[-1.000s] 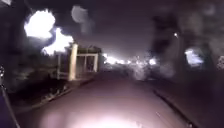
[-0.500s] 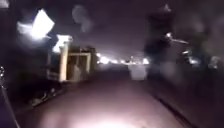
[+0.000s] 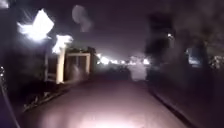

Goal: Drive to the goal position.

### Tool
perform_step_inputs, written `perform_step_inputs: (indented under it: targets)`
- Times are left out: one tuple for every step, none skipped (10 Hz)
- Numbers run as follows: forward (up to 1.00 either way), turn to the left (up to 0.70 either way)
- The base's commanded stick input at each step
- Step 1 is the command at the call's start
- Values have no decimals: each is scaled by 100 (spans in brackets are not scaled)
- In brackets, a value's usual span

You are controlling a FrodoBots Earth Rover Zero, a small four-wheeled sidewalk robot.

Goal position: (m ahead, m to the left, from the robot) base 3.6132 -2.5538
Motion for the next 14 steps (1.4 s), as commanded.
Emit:
perform_step_inputs:
  targets:
    - [50, 0]
    - [50, 0]
    - [50, 0]
    - [50, 0]
    - [50, 0]
    - [50, 0]
    - [50, 0]
    - [50, 0]
    - [50, 0]
    - [50, 0]
    - [50, 0]
    - [50, 0]
    - [50, 0]
    - [50, 0]
